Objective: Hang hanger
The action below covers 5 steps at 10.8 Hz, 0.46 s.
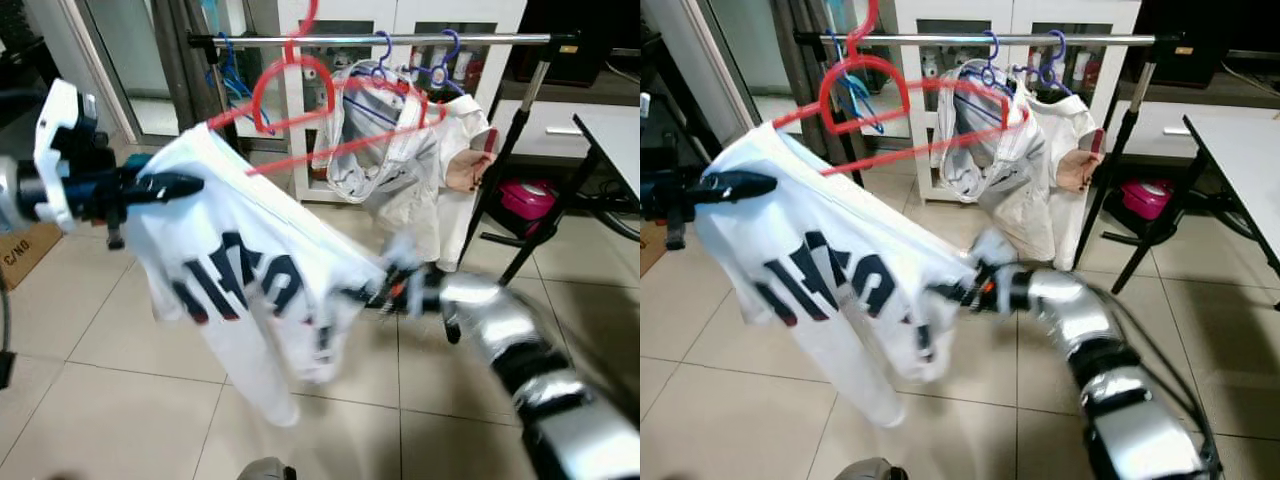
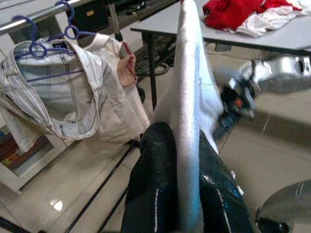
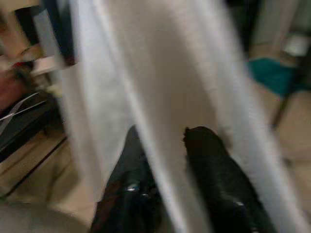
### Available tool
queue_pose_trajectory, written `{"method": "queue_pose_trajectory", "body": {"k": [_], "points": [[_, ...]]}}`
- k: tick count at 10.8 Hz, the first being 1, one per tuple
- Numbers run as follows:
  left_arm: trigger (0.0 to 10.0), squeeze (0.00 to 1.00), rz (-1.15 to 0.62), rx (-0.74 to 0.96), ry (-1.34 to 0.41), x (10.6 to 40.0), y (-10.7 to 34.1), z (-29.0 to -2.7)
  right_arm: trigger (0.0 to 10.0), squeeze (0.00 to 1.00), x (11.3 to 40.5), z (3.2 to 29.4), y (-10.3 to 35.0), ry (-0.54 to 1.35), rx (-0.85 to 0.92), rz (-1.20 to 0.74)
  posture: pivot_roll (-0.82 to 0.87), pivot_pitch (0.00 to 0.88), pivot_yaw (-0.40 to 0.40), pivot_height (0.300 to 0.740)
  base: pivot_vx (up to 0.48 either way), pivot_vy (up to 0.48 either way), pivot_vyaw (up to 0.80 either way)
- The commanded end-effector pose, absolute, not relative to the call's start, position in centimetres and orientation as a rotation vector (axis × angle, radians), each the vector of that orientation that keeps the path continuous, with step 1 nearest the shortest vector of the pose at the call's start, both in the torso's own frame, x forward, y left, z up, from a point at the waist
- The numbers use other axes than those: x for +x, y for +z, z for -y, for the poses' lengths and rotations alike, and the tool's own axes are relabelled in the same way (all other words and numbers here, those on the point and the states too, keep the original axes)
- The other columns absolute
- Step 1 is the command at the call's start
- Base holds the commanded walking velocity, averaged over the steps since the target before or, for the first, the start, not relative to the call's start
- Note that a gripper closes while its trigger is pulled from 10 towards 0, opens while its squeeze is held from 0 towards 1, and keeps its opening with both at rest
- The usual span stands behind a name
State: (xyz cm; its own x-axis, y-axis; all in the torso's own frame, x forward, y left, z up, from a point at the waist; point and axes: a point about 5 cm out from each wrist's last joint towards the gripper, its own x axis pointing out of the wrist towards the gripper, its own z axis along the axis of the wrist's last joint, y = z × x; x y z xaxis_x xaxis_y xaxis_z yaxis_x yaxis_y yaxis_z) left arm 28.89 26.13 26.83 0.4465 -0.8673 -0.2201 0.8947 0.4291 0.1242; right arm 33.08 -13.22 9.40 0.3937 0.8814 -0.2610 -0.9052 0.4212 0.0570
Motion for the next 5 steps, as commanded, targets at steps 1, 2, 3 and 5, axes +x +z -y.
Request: {"method": "queue_pose_trajectory", "body": {"k": [1, 2, 3, 5], "points": [[0.0, 0.0, -0.068, 0.268, -1.062, 28.2, 28.4, -27.0, 0.0, 0.0, 33.7, 15.4, 9.3, 1.003, -0.1, -0.292, 0.05, 0.0, 0.084, 0.74, 0.0, 0.0, 0.0], [0.0, 0.0, -0.077, 0.255, -1.066, 27.7, 27.8, -27.0, 0.0, 0.0, 34.7, 17.2, 10.0, 0.86, -0.124, -0.281, 0.05, 0.0, 0.078, 0.74, 0.0, 0.0, 0.0], [0.0, 0.0, -0.081, 0.25, -1.066, 27.3, 27.5, -27.0, 0.0, 0.0, 35.1, 18.2, 10.5, 0.785, -0.135, -0.27, 0.05, 0.0, 0.076, 0.74, 0.0, 0.0, 0.0], [0.0, 0.0, -0.108, 0.252, -1.067, 26.5, 26.8, -27.0, 0.0, 0.0, 36.0, 19.8, 11.6, 0.649, -0.164, -0.238, 0.05, 0.0, 0.072, 0.74, 0.0, 0.0, 0.0]]}}
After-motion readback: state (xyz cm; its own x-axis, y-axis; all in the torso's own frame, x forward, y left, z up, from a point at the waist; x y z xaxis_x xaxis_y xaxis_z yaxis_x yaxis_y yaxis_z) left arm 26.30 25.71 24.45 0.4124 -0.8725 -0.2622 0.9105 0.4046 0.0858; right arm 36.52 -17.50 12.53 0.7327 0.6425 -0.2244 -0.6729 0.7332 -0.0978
